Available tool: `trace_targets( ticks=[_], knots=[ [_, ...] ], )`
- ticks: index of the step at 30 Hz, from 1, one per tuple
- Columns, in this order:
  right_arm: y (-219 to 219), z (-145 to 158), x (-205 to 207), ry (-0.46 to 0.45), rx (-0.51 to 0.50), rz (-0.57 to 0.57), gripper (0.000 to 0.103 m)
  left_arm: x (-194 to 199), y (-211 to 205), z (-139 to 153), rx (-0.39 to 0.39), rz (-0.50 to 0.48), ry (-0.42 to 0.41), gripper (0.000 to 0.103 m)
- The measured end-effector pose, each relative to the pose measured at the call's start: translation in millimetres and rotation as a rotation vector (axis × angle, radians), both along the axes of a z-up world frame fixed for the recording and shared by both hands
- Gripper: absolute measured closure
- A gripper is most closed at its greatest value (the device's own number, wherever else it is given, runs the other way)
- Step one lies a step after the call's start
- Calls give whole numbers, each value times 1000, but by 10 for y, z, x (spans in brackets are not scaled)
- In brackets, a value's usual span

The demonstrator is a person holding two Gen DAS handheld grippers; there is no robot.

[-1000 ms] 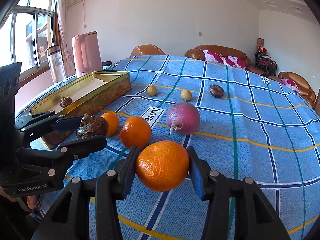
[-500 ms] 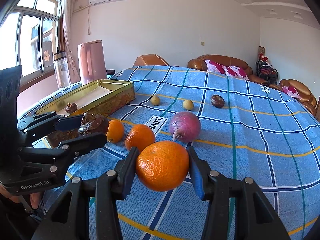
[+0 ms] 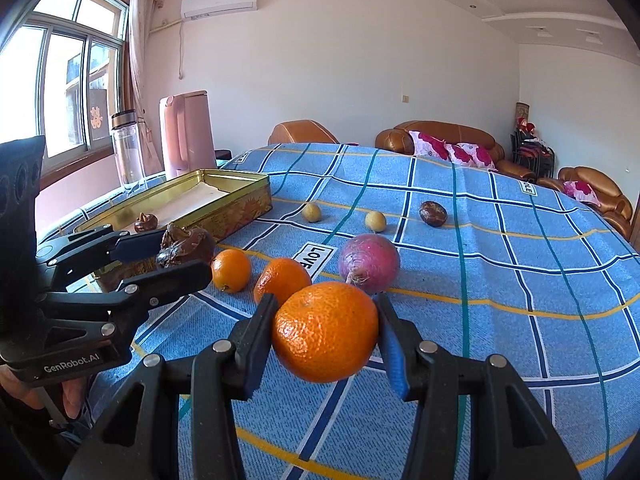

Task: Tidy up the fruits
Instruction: 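Lift the second mangosteen and orange off the table with both grippers, then carry the held mangosteen and orange toward the gold tin tray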

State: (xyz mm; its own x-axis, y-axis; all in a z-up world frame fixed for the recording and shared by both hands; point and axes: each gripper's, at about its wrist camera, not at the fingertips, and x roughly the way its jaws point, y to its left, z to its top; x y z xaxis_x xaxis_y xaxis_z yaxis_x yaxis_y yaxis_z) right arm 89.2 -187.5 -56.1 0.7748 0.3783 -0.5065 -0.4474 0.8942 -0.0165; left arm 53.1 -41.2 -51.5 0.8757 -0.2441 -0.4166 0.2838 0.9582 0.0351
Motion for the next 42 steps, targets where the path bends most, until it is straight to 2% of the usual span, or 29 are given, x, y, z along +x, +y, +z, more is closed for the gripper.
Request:
trace_targets(
  ticks=[42],
  knots=[
    [-14,60,-145,-99,19,9,53,-140,40,47,-12,16,-109,55]
  ],
)
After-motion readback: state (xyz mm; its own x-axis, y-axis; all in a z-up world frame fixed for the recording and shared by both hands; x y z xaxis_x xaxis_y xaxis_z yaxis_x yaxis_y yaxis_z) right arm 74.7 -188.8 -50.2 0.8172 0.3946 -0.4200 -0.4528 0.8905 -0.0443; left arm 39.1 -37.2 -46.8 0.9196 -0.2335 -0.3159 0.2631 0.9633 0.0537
